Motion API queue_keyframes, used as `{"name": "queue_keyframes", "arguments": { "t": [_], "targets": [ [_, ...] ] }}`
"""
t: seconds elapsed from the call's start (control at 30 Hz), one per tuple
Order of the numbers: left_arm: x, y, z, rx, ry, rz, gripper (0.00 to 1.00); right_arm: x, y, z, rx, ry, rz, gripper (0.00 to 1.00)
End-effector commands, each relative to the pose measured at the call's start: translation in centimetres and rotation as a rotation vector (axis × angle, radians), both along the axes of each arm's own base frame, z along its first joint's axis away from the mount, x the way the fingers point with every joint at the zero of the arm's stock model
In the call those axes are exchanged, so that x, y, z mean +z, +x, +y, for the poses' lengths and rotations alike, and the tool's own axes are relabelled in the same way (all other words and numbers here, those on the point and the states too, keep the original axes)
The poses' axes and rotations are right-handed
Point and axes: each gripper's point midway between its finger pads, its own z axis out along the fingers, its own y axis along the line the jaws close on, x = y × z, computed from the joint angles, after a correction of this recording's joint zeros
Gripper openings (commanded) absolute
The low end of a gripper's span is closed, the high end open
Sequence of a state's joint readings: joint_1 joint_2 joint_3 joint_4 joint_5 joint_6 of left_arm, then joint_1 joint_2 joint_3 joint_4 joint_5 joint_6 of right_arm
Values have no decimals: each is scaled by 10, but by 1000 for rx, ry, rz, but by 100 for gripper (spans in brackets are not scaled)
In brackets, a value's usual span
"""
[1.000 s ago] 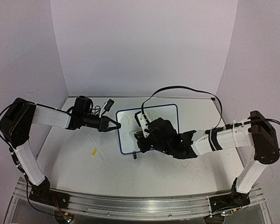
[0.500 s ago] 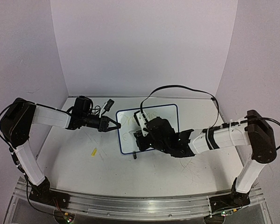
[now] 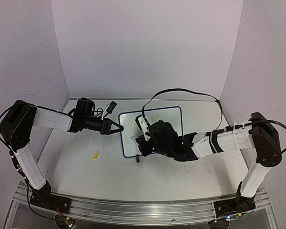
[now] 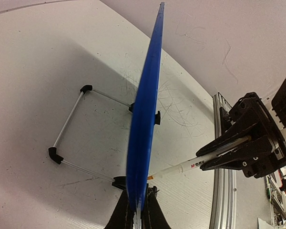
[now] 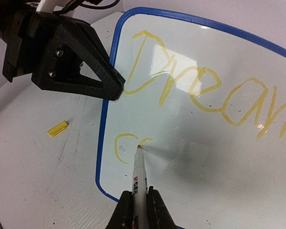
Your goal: Write a sentence on the whiteboard
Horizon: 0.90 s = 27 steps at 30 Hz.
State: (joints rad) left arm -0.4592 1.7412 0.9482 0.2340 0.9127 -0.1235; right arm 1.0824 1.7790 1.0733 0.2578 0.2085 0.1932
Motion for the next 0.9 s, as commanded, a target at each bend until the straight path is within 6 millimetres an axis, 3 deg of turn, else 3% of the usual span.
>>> {"name": "queue_keyframes", "arguments": {
  "t": [0.0, 0.27, 0.47, 0.87],
  "targets": [
    [11, 10, -2, 21, 17, -68, 0, -9, -3, -2, 3, -7, 36, 0],
    [9, 10, -2, 19, 19, -63, 0, -18, -6, -16, -20, -39, 50, 0],
    [9, 10, -2, 18, 19, -65, 0, -7, 2, -27, -92, -32, 7, 0],
    [8, 10, -2, 18, 21, -63, 0, 8, 21, -27, -144, -3, -34, 0]
  ]
}}
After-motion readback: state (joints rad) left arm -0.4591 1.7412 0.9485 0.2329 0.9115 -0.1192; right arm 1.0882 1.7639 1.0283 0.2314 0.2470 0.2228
